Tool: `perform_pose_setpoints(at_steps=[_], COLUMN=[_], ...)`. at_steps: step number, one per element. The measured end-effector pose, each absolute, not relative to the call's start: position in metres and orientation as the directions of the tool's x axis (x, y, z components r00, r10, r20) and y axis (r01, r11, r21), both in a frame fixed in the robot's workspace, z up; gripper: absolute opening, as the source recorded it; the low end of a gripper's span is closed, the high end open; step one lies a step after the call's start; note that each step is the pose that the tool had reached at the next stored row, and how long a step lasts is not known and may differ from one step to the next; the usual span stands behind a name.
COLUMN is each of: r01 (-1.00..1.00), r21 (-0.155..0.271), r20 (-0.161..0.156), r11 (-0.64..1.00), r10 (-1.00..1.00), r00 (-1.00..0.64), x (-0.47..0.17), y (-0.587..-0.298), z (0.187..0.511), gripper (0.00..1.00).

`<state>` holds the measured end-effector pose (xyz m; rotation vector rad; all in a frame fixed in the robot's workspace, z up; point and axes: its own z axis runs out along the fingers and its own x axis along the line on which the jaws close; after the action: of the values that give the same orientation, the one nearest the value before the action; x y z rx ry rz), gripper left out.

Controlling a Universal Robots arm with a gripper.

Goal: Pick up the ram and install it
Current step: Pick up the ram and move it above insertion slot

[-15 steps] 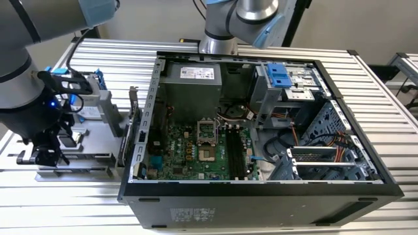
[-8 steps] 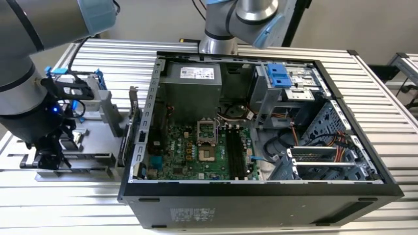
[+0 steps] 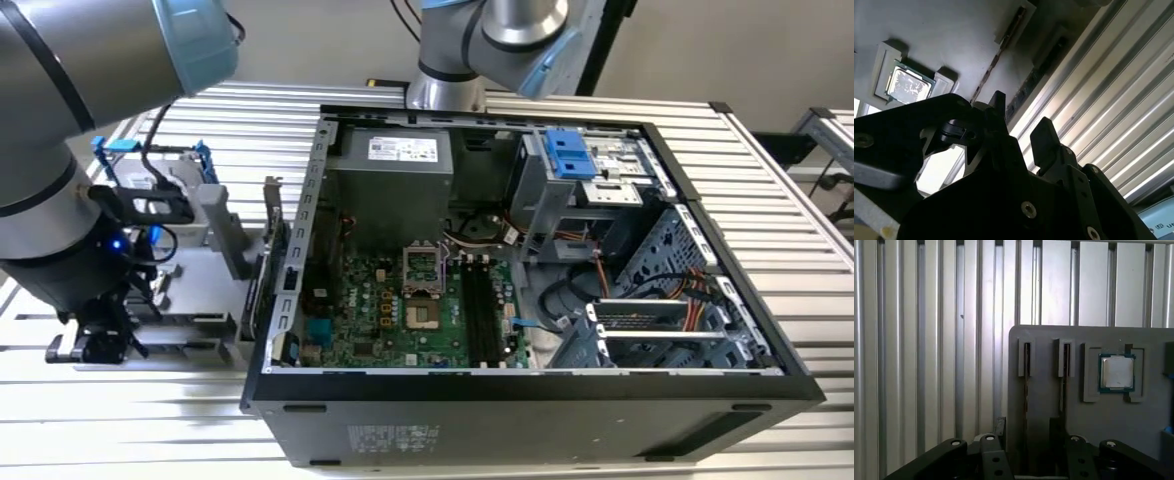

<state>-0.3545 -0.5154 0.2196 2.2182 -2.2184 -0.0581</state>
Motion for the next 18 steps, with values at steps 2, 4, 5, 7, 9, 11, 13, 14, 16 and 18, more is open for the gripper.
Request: perform_pose_setpoints(at_steps=[2, 4, 5, 7, 9, 11, 13, 14, 16, 18], r01=[-1.0, -1.0, -1.0, -1.0, -1.0, -1.0, -1.0, -1.0, -1.0, -1.0], r21=[0.029, 0.029, 0.029, 0.029, 0.029, 0.029, 0.029, 0.029, 0.029, 0.029], r20=[-0.023, -0.023, -0.023, -0.023, -0.023, -0.023, -0.023, -0.023, -0.023, -0.023], r11=[0.0, 0.0, 0.0, 0.0, 0.0, 0.0, 0.0, 0.0, 0.0, 0.0], r10=[-1.0, -1.0, -1.0, -1.0, -1.0, -1.0, -1.0, -1.0, -1.0, -1.0], r00=[0.0, -0.001, 0.0, 0.0, 0.0, -0.001, 0.0, 0.0, -0.001, -0.001], x=[-0.355, -0.355, -0.355, -0.355, -0.355, -0.355, -0.356, -0.356, -0.356, -0.356], y=[-0.517, -0.517, -0.517, -0.517, -0.517, -0.517, -0.517, -0.517, -0.517, -0.517], z=[0.216, 0.212, 0.211, 0.207, 0.204, 0.201, 0.198, 0.197, 0.195, 0.193], gripper=[1.0, 1.0, 1.0, 1.0, 1.0, 1.0, 1.0, 1.0, 1.0, 1.0])
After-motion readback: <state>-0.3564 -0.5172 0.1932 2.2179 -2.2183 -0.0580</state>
